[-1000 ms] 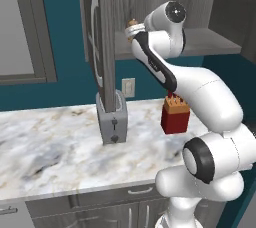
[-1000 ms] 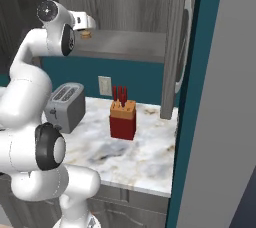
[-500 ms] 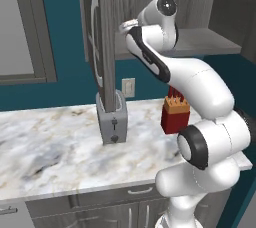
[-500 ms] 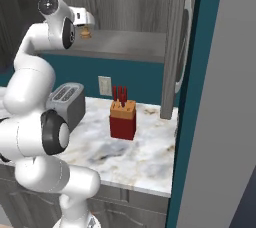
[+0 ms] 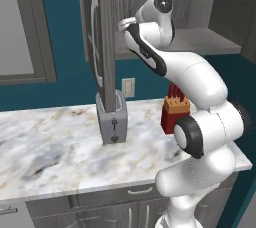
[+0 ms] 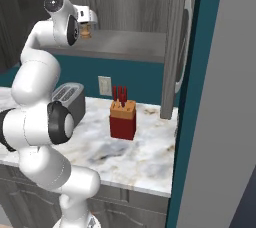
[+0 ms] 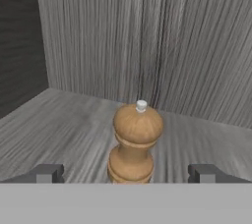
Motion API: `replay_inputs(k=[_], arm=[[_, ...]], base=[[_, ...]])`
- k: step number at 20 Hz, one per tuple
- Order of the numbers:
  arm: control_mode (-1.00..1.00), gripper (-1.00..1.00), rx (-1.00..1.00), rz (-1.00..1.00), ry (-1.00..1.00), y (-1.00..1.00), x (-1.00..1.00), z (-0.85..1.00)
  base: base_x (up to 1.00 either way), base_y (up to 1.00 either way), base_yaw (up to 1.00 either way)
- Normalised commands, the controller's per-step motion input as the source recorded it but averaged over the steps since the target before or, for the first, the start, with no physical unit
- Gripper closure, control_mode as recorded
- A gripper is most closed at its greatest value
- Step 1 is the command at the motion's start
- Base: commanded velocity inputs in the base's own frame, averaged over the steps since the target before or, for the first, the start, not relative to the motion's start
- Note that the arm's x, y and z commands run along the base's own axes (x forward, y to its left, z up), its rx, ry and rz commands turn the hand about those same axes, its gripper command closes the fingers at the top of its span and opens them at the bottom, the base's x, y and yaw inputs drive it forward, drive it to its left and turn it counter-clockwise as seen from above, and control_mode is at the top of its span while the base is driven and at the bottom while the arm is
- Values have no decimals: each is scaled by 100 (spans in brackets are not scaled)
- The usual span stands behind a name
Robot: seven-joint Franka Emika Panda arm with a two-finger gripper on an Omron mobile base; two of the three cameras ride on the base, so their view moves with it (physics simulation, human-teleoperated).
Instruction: Take 2 condiments from the cabinet and move them on the counter near the stove.Make sure the condiments are lined up with each other, next to each other.
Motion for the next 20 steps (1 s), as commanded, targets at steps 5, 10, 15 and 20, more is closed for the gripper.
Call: replay_inputs(k=[5, 10, 15, 20], arm=[[-100, -100, 0, 0, 0, 0, 24, 0], [-100, -100, 0, 0, 0, 0, 23, 0], [-100, -100, 0, 0, 0, 0, 23, 0], [-100, -100, 0, 0, 0, 0, 18, 0]], base=[[0, 0, 0], [0, 0, 0], [0, 0, 0], [0, 0, 0]])
